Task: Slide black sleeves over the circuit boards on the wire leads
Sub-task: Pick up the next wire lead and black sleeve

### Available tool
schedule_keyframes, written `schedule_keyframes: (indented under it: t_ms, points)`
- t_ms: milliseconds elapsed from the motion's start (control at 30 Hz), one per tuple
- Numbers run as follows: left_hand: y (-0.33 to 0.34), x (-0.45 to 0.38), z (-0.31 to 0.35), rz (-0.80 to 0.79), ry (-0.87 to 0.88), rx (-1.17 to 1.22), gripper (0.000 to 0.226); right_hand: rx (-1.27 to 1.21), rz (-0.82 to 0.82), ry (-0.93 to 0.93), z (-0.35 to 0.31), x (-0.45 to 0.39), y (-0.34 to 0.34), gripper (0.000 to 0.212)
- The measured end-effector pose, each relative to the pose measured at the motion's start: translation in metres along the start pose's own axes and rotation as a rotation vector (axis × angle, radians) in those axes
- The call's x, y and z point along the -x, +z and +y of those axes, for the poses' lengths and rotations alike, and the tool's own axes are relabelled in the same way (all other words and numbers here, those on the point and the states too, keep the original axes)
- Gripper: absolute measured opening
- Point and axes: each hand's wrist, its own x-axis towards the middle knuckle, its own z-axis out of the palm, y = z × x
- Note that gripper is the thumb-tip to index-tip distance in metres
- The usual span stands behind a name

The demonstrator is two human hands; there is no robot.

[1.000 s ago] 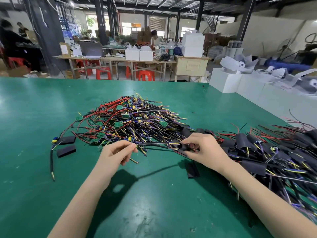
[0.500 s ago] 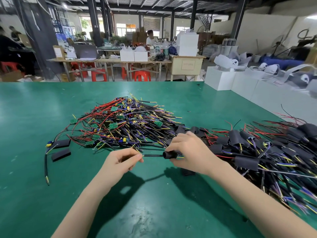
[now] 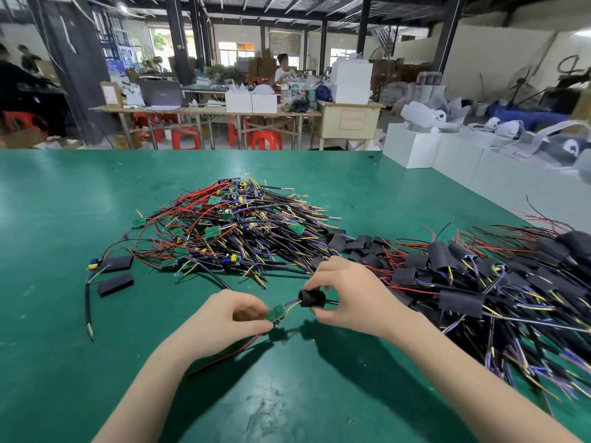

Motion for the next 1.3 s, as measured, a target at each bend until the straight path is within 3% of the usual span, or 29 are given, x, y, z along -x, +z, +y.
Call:
schedule_keyframes:
  t_ms: [200,800,1100,1300]
  points:
    - [0.006,0.000,0.002,-0.009,0.053,0.167,0.007,-0.004,-0.028,-0.040,-0.010,0.001,0.007,0.023]
    - [0.001,0.004,0.010,0.113,0.221,0.072,0.019,-0.169,-0.088,0.007,-0.015,0.004,-0.001,0.027]
    - [0.002,0.003,0.008,0.056,0.182,0.141,0.008,-0.269,-0.004,-0.016,-0.017,0.006,0.001,0.029]
    - [0.002,0.004,0.013,0.055,0.128,0.384,0.020,-0.323,0.046,-0.037,-0.021,0.005,0.001,0.027]
